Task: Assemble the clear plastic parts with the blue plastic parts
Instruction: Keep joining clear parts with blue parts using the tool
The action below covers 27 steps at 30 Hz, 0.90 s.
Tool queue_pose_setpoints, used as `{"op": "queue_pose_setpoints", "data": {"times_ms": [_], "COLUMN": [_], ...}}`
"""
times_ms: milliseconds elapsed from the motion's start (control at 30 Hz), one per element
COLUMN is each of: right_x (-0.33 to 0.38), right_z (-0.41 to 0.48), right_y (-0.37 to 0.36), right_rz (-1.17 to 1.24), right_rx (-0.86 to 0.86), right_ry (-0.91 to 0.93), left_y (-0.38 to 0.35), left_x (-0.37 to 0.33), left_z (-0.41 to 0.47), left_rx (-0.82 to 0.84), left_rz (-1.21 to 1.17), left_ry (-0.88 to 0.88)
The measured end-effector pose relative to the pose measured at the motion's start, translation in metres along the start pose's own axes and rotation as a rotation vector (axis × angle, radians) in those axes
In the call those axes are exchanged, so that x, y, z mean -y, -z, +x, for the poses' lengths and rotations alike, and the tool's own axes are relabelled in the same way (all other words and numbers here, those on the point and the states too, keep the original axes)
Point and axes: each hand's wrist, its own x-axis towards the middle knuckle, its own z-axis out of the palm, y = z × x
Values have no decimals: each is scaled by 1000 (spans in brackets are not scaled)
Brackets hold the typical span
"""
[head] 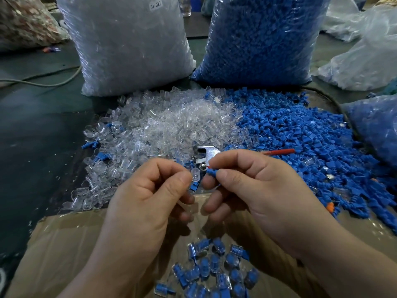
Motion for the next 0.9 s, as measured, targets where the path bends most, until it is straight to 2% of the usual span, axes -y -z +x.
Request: {"op": "queue_pose_setpoints", "data": {"times_ms": [200,333,600,900], "right_x": [-7,-7,-3,-5], "right_z": [-7,-6,-12,-9], "right_y": [3,1,-2,-2], "right_rz": [-674,-927,-1104,-1085], "right_rx": [-104,-138,-169,-76], "right_ry": [367,579,601,516], "left_y": [0,-2,-4,-3], "left_x": [5,6,10,9], "left_z": [2,0,0,-2], "left_rx": [20,63,54,39], "left_rz": [-26,-11,43,60], "left_ry": [18,18,-38,5]}}
